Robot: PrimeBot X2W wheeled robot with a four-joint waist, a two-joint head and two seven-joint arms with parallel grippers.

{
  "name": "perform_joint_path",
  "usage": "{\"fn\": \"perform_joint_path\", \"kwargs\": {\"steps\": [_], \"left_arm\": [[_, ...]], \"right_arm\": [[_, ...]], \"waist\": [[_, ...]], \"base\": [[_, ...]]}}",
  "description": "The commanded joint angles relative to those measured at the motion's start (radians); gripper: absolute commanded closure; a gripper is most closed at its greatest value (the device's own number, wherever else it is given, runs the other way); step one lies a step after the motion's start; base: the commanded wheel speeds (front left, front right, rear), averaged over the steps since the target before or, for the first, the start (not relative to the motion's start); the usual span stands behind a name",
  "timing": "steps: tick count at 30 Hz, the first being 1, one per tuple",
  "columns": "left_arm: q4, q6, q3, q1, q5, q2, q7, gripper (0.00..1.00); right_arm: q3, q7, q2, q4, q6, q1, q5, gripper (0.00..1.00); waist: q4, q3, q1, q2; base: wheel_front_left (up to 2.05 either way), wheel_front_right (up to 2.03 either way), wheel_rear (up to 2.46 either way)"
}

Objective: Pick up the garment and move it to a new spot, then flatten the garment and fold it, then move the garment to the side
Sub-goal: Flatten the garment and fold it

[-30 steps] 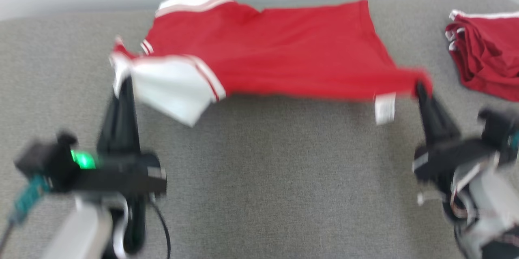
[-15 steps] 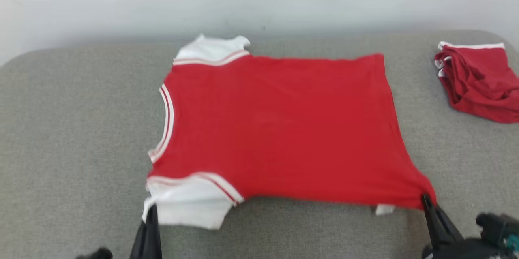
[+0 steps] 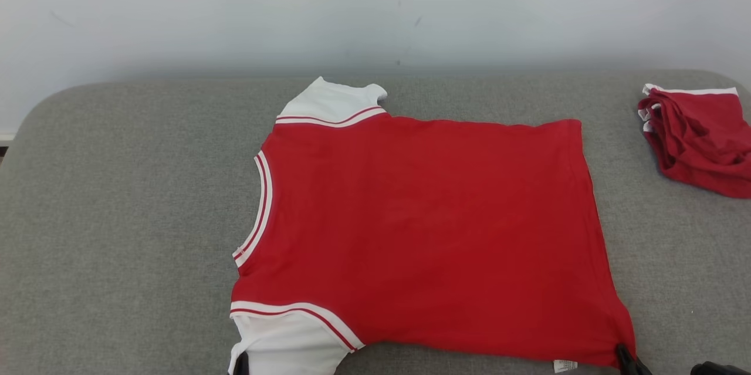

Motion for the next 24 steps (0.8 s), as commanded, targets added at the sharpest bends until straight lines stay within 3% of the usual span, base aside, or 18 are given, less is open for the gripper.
{"fn": "perform_joint_path", "kwargs": {"steps": [1,14,24], "left_arm": [[0.009,-0.009,-0.005,-0.01,0.018,-0.002,-0.003,1.0],[0.01,-0.026,0.004,-0.222,0.059,0.045,0.042,1.0],[0.153,-0.07,-0.009,-0.48,0.082,0.081,0.122,1.0]], "right_arm": [[-0.008,0.009,0.015,-0.009,-0.003,-0.002,-0.007,1.0],[0.051,0.073,0.021,-0.01,-0.003,-0.175,0.033,1.0],[0.065,0.13,0.018,0.098,-0.003,-0.38,0.097,1.0]], "waist": [[-0.005,0.016,0.0001,0.0],[-0.061,0.062,0.0001,0.0],[-0.097,0.119,0.0001,0.0]], "base": [[0.0,0.0,0.0],[0.0,0.0,0.0],[0.0,0.0,0.0]]}}
